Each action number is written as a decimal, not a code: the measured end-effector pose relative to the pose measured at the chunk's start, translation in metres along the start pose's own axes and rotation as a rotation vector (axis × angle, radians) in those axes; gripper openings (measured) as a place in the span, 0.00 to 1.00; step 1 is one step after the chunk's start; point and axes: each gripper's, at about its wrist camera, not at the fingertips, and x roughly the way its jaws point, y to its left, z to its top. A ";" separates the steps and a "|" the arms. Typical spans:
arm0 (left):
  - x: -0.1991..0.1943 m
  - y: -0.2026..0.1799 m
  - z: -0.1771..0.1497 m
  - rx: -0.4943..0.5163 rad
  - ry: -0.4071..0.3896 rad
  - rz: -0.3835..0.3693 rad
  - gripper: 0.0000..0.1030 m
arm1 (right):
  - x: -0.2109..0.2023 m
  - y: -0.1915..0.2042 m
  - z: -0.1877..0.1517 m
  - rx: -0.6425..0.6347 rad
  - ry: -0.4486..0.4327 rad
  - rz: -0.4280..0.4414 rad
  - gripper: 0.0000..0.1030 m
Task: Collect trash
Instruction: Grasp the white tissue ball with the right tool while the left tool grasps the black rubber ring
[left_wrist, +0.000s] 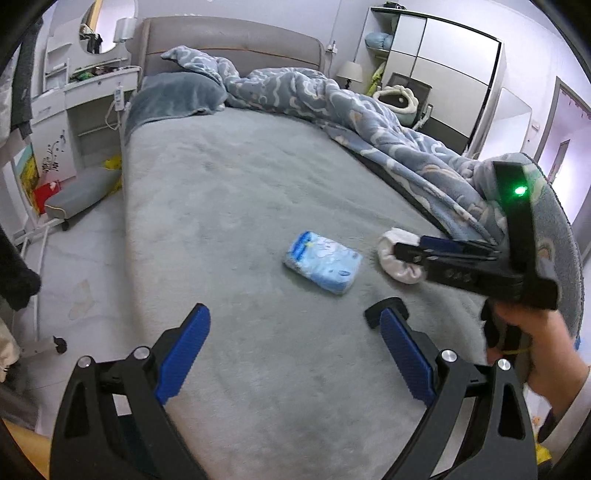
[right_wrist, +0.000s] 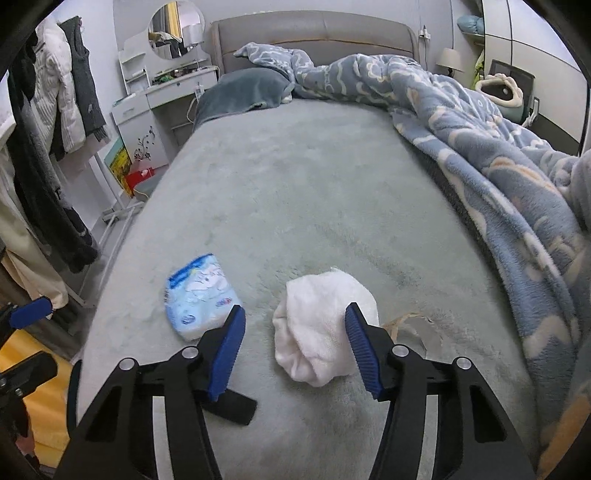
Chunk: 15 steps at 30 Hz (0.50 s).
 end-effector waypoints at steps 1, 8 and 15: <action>0.002 -0.002 0.000 0.004 0.006 -0.005 0.92 | 0.003 0.000 -0.001 -0.005 0.002 -0.008 0.55; 0.017 -0.020 -0.003 0.031 0.031 -0.033 0.93 | 0.016 -0.012 -0.007 -0.017 0.002 -0.049 0.43; 0.029 -0.033 -0.004 0.049 0.034 -0.028 0.93 | 0.018 -0.022 -0.009 0.010 -0.016 -0.015 0.24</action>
